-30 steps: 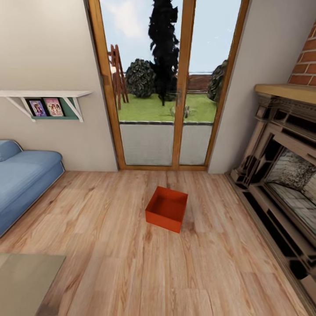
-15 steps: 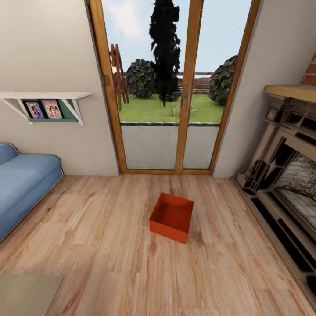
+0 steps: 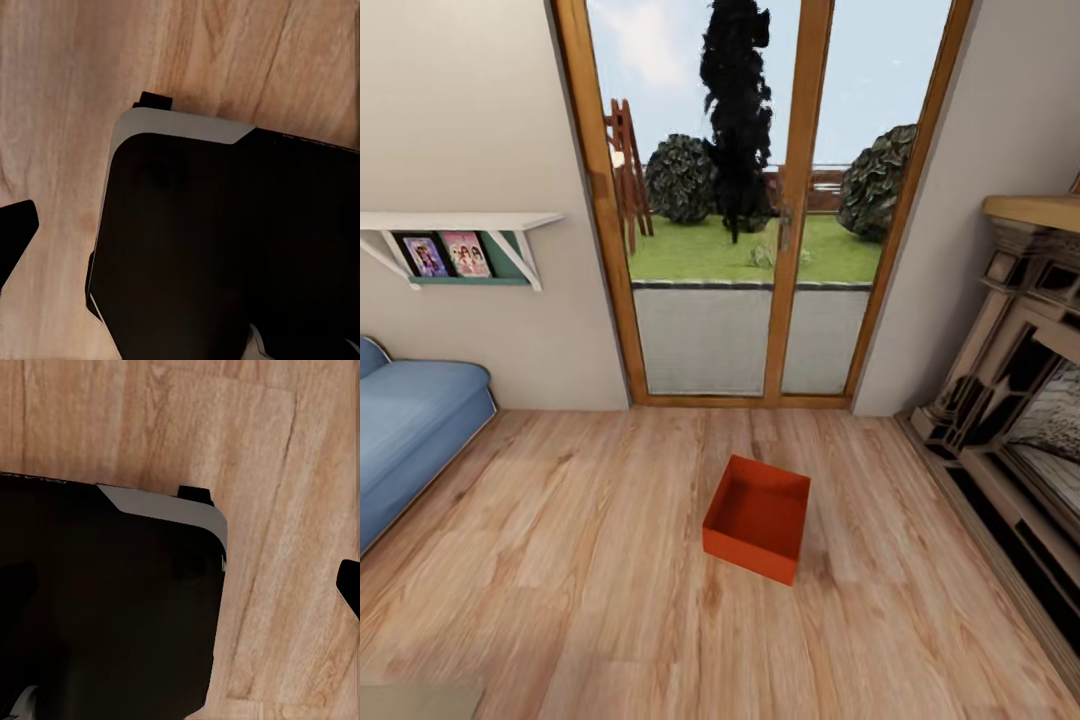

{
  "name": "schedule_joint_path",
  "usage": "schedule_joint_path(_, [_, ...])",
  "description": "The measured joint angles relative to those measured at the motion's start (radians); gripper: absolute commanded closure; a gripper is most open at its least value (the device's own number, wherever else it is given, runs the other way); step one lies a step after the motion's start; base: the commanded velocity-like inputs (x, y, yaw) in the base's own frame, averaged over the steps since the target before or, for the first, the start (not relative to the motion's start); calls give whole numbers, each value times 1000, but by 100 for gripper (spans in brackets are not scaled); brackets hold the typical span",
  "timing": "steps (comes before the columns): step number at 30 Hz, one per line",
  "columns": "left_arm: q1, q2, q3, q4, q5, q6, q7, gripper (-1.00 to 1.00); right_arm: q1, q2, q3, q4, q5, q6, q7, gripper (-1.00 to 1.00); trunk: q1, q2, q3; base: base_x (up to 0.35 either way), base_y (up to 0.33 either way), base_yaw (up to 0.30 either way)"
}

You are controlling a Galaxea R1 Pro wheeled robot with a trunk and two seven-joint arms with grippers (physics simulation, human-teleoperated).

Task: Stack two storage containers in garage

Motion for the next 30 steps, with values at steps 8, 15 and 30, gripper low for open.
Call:
schedule_joint_path(8, [0, 0, 0, 0, 0, -1, 0, -100, 0, 0, 0, 0, 0, 0, 0, -100, 0, 0, 0, 322, 0, -199])
schedule_joint_path(15, [0, 0, 0, 0, 0, -1, 0, -100, 0, 0, 0, 0, 0, 0, 0, -100, 0, 0, 0, 322, 0, -168])
schedule_joint_path(30, [0, 0, 0, 0, 0, -1, 0, -100, 0, 0, 0, 0, 0, 0, 0, -100, 0, 0, 0, 322, 0, -8])
